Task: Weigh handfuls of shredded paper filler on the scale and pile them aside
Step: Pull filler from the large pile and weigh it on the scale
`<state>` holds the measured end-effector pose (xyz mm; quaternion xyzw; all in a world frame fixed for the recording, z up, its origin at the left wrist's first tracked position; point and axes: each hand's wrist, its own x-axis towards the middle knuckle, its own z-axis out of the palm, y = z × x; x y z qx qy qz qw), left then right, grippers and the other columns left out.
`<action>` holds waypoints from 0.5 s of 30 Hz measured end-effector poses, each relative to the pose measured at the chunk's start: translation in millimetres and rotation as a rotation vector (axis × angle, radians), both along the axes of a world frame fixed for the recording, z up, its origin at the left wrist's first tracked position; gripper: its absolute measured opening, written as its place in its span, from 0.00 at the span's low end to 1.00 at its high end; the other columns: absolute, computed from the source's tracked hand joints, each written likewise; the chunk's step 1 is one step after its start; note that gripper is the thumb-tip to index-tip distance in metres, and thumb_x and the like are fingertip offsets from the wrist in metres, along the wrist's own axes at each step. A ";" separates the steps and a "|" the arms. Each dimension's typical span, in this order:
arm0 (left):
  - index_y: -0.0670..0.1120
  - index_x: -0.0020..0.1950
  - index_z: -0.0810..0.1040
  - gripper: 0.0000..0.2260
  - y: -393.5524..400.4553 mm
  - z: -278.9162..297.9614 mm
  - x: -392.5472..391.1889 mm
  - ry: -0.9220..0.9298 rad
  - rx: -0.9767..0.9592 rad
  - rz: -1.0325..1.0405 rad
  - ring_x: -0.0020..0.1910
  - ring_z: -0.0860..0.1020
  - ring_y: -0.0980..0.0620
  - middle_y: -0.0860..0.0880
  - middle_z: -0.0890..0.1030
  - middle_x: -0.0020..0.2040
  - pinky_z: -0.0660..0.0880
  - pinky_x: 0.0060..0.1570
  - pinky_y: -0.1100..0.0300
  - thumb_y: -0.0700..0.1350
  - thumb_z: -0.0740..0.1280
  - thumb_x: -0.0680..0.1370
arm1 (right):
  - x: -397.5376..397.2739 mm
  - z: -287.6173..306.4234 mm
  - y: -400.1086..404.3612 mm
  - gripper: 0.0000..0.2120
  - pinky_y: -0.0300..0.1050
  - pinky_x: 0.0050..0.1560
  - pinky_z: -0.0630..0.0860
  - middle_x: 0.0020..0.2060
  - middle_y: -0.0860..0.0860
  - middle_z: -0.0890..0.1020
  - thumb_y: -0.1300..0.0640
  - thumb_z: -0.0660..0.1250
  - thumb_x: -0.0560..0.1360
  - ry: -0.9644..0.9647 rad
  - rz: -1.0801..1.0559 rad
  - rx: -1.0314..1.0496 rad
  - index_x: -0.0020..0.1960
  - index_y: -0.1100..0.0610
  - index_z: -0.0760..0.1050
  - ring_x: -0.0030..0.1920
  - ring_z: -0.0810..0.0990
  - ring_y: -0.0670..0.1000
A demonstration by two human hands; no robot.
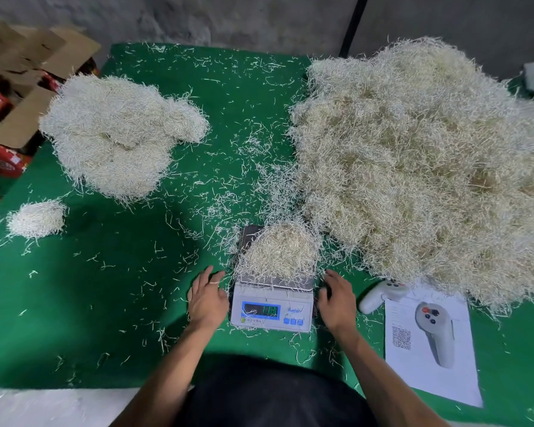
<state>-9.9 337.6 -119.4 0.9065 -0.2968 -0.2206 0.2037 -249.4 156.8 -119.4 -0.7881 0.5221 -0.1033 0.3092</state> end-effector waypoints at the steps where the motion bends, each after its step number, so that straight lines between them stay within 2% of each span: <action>1: 0.48 0.74 0.73 0.21 -4.5 9.1 3.9 0.083 -0.048 0.055 0.67 0.74 0.47 0.48 0.66 0.78 0.70 0.70 0.50 0.36 0.61 0.81 | 4.2 4.8 -7.0 0.19 0.47 0.61 0.79 0.69 0.56 0.77 0.63 0.62 0.82 -0.071 -0.080 0.061 0.72 0.59 0.74 0.60 0.81 0.48; 2: 0.47 0.72 0.74 0.20 -10.3 19.6 7.2 0.171 -0.122 0.130 0.58 0.80 0.48 0.48 0.70 0.76 0.77 0.59 0.53 0.35 0.60 0.82 | 10.6 11.4 -13.8 0.19 0.38 0.46 0.81 0.65 0.57 0.80 0.63 0.60 0.83 -0.174 -0.170 0.119 0.73 0.59 0.73 0.46 0.83 0.41; 3: 0.46 0.72 0.74 0.18 -15.5 30.6 8.9 0.235 -0.200 0.208 0.54 0.81 0.49 0.49 0.73 0.73 0.79 0.53 0.56 0.36 0.59 0.83 | 18.6 19.7 -18.7 0.19 0.33 0.34 0.77 0.61 0.59 0.82 0.63 0.57 0.84 -0.290 -0.254 0.158 0.73 0.59 0.72 0.35 0.80 0.39; 4: 0.46 0.71 0.74 0.16 -21.1 41.4 8.1 0.270 -0.270 0.277 0.55 0.80 0.50 0.49 0.76 0.70 0.77 0.53 0.58 0.38 0.57 0.84 | 28.0 27.6 -23.2 0.19 0.34 0.31 0.77 0.56 0.58 0.83 0.61 0.55 0.85 -0.392 -0.315 0.165 0.74 0.58 0.71 0.30 0.78 0.41; 5: 0.47 0.67 0.76 0.14 -27.5 51.7 4.5 0.286 -0.335 0.327 0.57 0.78 0.51 0.51 0.78 0.66 0.74 0.54 0.59 0.41 0.56 0.85 | 38.3 34.8 -27.5 0.19 0.39 0.35 0.81 0.53 0.55 0.83 0.59 0.53 0.86 -0.461 -0.348 0.149 0.74 0.56 0.71 0.33 0.80 0.45; 6: 0.50 0.62 0.76 0.11 -34.5 60.7 -1.2 0.300 -0.390 0.355 0.57 0.78 0.51 0.53 0.79 0.60 0.73 0.52 0.60 0.43 0.56 0.85 | 49.4 42.4 -30.3 0.19 0.47 0.44 0.83 0.52 0.51 0.83 0.56 0.53 0.87 -0.503 -0.349 0.132 0.75 0.55 0.70 0.40 0.82 0.48; 7: 0.53 0.56 0.75 0.09 -42.1 69.2 -8.9 0.330 -0.430 0.366 0.54 0.79 0.51 0.55 0.79 0.55 0.73 0.50 0.61 0.46 0.56 0.85 | 60.6 49.3 -31.6 0.19 0.53 0.49 0.83 0.52 0.50 0.83 0.52 0.52 0.87 -0.519 -0.321 0.125 0.75 0.53 0.70 0.46 0.82 0.49; 8: 0.55 0.54 0.74 0.08 -49.8 75.9 -17.6 0.384 -0.456 0.372 0.53 0.79 0.52 0.55 0.79 0.52 0.75 0.51 0.59 0.48 0.56 0.86 | 71.9 56.1 -30.3 0.20 0.53 0.50 0.84 0.51 0.50 0.82 0.47 0.53 0.87 -0.523 -0.261 0.131 0.76 0.52 0.68 0.47 0.84 0.46; 9: 0.54 0.56 0.75 0.08 -57.9 80.8 -26.4 0.456 -0.465 0.368 0.54 0.79 0.53 0.54 0.80 0.54 0.76 0.57 0.54 0.50 0.56 0.86 | 83.1 61.7 -25.5 0.22 0.47 0.48 0.85 0.52 0.49 0.81 0.44 0.53 0.86 -0.524 -0.167 0.149 0.77 0.52 0.67 0.46 0.83 0.41; 10: 0.52 0.62 0.75 0.12 -66.4 82.8 -33.9 0.537 -0.452 0.365 0.60 0.78 0.52 0.51 0.79 0.61 0.75 0.64 0.47 0.53 0.55 0.86 | 94.2 66.2 -17.3 0.25 0.42 0.45 0.84 0.53 0.50 0.80 0.40 0.54 0.86 -0.506 -0.058 0.176 0.77 0.52 0.66 0.44 0.83 0.38; 11: 0.50 0.70 0.73 0.16 -74.9 83.8 -39.2 0.616 -0.423 0.376 0.67 0.75 0.49 0.50 0.75 0.69 0.70 0.70 0.43 0.54 0.55 0.86 | 104.5 69.3 -7.6 0.27 0.43 0.48 0.83 0.57 0.52 0.79 0.38 0.54 0.85 -0.455 0.048 0.199 0.77 0.52 0.66 0.47 0.83 0.39; 12: 0.49 0.76 0.68 0.20 -83.1 84.9 -42.3 0.687 -0.401 0.411 0.72 0.71 0.47 0.49 0.70 0.75 0.65 0.74 0.43 0.54 0.55 0.86 | 113.4 70.6 2.3 0.28 0.48 0.58 0.82 0.65 0.55 0.78 0.38 0.55 0.84 -0.387 0.132 0.209 0.77 0.53 0.66 0.57 0.82 0.43; 13: 0.48 0.78 0.65 0.21 -89.6 86.6 -43.0 0.748 -0.400 0.467 0.75 0.67 0.45 0.47 0.66 0.78 0.63 0.75 0.45 0.53 0.55 0.86 | 120.9 70.4 10.5 0.28 0.52 0.68 0.76 0.71 0.54 0.75 0.39 0.56 0.84 -0.345 0.177 0.211 0.77 0.54 0.67 0.67 0.77 0.48; 14: 0.47 0.79 0.63 0.22 -94.0 88.2 -41.2 0.812 -0.421 0.533 0.76 0.65 0.45 0.46 0.64 0.79 0.61 0.74 0.46 0.52 0.57 0.86 | 127.2 70.1 15.7 0.28 0.52 0.73 0.71 0.74 0.53 0.73 0.40 0.58 0.84 -0.346 0.174 0.219 0.77 0.55 0.67 0.71 0.73 0.50; 15: 0.48 0.79 0.64 0.23 -96.2 90.2 -38.0 0.881 -0.464 0.594 0.77 0.64 0.46 0.46 0.63 0.80 0.61 0.74 0.48 0.53 0.59 0.86 | 131.9 72.0 19.0 0.27 0.51 0.74 0.70 0.73 0.52 0.74 0.41 0.60 0.84 -0.377 0.137 0.246 0.77 0.55 0.68 0.71 0.73 0.51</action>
